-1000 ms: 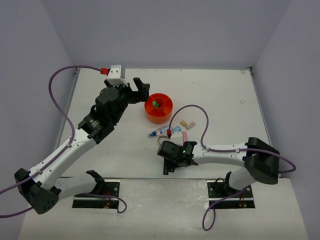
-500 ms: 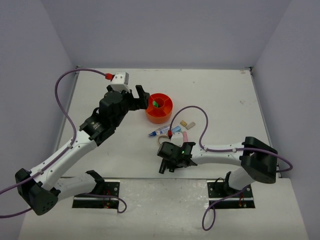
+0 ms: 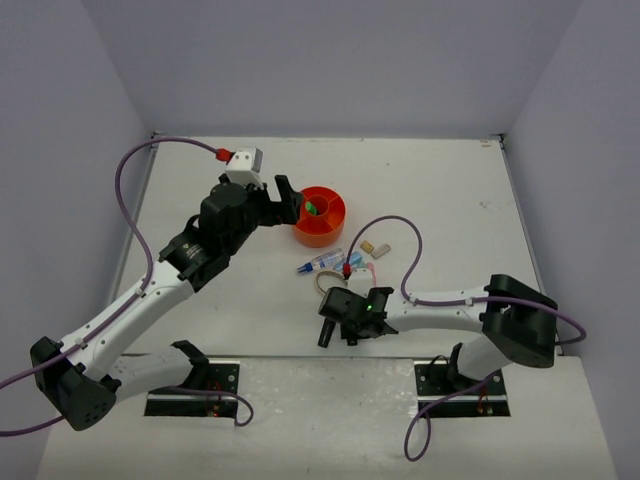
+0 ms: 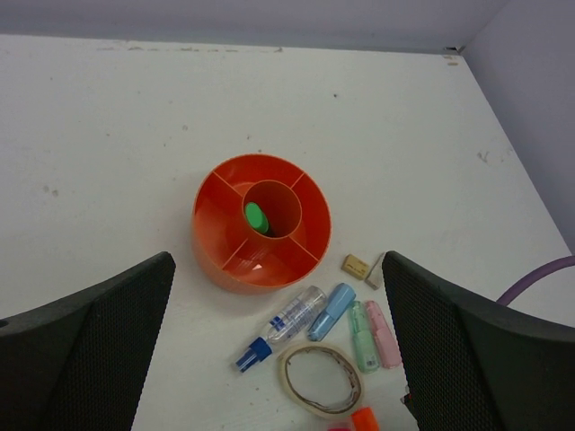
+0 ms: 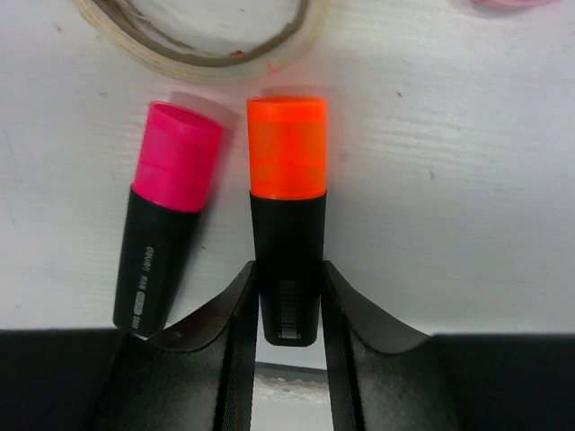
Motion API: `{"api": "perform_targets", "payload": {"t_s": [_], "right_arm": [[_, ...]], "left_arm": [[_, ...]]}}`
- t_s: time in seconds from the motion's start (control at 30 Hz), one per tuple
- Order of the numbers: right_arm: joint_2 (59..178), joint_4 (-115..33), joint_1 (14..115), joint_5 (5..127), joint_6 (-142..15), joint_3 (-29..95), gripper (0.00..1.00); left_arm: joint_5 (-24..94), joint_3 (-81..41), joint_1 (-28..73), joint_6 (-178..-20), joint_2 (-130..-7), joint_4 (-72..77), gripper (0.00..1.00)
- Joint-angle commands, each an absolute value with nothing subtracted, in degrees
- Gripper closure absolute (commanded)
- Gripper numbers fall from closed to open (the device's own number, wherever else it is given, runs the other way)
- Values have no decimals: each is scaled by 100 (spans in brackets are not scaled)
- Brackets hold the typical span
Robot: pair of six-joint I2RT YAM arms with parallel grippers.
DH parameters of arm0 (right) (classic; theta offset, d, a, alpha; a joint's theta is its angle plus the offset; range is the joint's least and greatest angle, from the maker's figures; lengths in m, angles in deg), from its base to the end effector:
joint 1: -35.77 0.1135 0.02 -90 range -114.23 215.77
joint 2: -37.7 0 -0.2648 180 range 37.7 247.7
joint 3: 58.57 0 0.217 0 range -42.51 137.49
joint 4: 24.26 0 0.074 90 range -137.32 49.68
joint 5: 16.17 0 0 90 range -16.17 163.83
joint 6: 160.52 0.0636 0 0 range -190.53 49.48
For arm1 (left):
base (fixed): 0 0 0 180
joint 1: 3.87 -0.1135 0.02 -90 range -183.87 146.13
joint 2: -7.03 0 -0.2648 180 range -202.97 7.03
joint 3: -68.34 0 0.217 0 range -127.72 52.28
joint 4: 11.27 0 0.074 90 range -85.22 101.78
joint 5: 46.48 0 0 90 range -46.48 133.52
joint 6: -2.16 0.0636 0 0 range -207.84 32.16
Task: Sort the stationery into containers
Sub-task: Pick up the pen from the corner of the board, then place the pen in the storage box.
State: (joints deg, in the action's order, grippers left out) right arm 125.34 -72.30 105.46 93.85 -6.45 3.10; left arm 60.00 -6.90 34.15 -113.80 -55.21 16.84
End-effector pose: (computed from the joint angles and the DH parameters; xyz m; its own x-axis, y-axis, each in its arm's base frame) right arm 0.1041 0.2185 0.1545 -0.9089 -0.0214 -0.4164 -0.0709 0.9921 0.1038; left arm 0.1989 -0.1326 0.3615 -0.3487 -0.2602 -0.9004 0.2472 0.9012 -0.3561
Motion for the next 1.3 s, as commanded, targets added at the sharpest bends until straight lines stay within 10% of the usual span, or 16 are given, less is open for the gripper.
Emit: {"api": "perform_targets", "payload": {"t_s": [0.0, 0.6, 0.93, 1.27], "right_arm": [[11909, -7937, 10573, 9671, -187, 91, 91], [8176, -7076, 10573, 10541, -3015, 84, 100], [8087, -7252, 10573, 10822, -3028, 372, 100], [7854, -7195, 10574, 10985, -3132, 387, 100]], "left_arm": [[5316, -739, 3442, -11593, -5409, 1704, 0], [2201, 93, 4276, -13378, -6415, -1142, 1], [2158, -67, 4802, -13609, -7209, -1504, 59], [2087, -112, 4842, -13626, -7459, -1533, 61]]}}
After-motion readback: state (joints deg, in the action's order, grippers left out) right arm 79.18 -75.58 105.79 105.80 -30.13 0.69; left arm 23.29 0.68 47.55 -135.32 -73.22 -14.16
